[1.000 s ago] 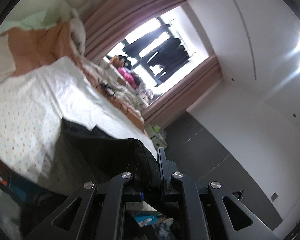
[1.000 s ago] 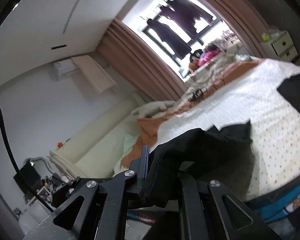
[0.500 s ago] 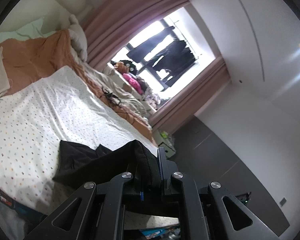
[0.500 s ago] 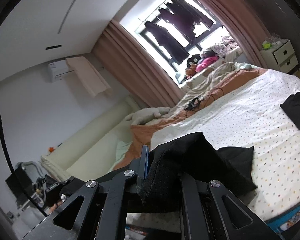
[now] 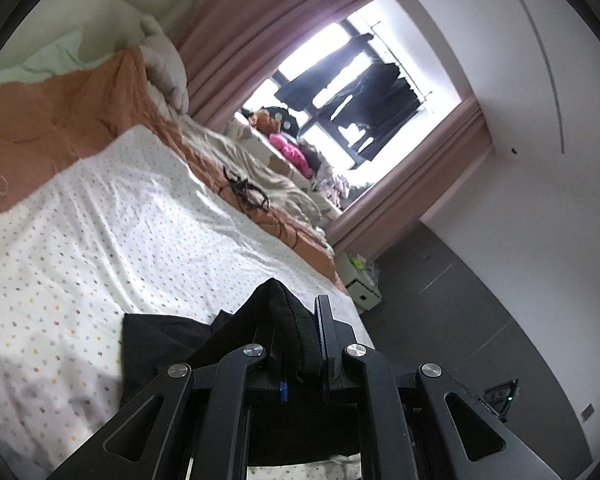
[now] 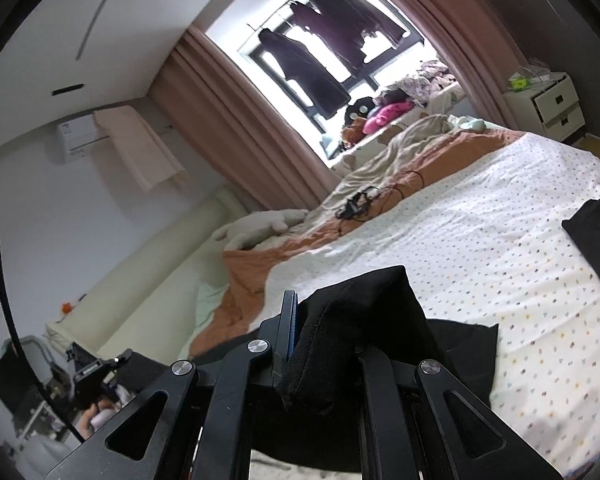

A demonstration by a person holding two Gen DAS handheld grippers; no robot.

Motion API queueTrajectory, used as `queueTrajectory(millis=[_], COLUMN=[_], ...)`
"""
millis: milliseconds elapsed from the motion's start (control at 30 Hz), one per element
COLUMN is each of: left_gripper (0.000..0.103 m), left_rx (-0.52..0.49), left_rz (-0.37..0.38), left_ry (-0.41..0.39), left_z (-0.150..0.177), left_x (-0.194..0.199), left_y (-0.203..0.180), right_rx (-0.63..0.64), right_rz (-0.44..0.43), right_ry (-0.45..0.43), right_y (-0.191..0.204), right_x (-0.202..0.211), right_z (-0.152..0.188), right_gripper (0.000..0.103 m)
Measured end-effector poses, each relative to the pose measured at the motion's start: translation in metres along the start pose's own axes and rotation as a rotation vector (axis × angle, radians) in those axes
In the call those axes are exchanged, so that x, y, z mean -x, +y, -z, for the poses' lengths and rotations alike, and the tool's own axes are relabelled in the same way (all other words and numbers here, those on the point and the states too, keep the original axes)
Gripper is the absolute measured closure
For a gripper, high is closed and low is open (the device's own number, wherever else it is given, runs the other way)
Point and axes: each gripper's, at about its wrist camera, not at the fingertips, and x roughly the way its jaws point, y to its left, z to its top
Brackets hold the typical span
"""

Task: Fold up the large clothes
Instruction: 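Lift the held hem with both grippers and carry it toward the collar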

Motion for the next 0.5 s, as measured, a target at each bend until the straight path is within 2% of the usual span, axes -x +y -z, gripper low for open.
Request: queueTrajectory(millis=[233, 500], left_gripper=[0.092, 0.092], left_rx=[-0.004, 0.040], left_rz=[-0.057, -0.162], left_ry=[0.064, 0.143], left_z=[-0.013, -0.019], left_x=[-0.059, -0.124], left_y=[0.022, 0.069], right_rx=[-0.036, -0.089], right_rz=[0.065, 0.136], right_ry=[0.062, 0.154], right_y=[-0.029, -0.072], right_x=[-0.042, -0.102], right_z=[-0.005, -0.007], right_gripper=[0.094, 0.094])
